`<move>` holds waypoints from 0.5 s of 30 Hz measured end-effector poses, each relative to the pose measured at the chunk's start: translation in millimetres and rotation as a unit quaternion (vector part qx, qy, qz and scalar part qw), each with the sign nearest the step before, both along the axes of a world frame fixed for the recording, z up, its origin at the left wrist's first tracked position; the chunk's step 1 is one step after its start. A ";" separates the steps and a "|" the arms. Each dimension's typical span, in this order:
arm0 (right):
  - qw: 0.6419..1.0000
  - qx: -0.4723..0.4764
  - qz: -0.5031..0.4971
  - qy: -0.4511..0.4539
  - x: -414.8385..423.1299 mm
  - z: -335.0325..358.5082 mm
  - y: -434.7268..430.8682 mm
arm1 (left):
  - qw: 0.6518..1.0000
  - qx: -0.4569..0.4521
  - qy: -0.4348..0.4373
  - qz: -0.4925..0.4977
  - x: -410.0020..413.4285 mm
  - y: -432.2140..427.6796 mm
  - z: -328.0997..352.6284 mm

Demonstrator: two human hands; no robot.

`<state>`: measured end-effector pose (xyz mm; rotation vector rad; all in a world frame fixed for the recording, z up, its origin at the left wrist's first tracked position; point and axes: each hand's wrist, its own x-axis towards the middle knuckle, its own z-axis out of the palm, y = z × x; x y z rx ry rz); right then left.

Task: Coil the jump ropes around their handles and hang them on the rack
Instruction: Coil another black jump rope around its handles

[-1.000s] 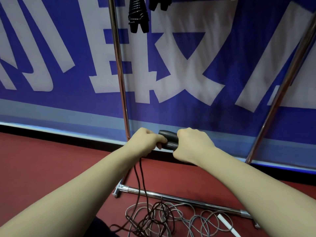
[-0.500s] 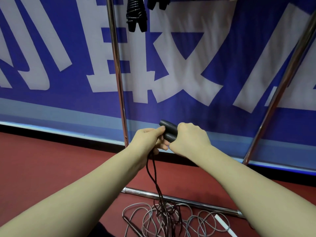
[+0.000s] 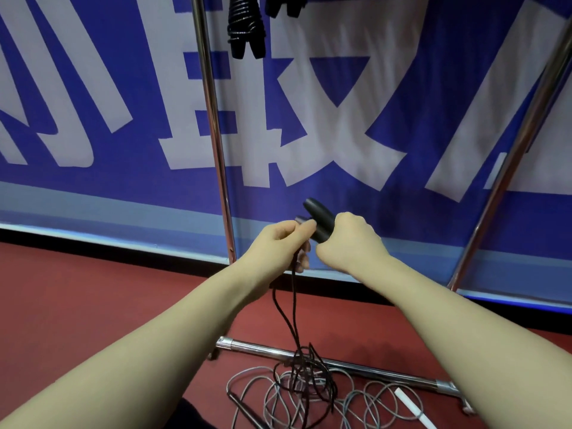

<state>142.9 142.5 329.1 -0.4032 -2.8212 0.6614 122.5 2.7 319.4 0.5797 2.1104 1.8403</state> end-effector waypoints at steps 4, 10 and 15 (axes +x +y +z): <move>0.996 -0.082 -0.021 0.015 0.6 1.7 10.3 | 0.993 -0.059 0.047 -0.091 1.1 -9.4 -1.8; 0.983 -0.182 0.022 0.008 16.0 14.8 12.5 | 0.963 -0.183 0.134 -0.143 -9.7 -29.2 -13.3; 0.959 -0.221 0.164 -0.074 41.4 27.5 -3.2 | 0.910 -0.288 0.266 -0.134 -24.7 -43.5 -24.1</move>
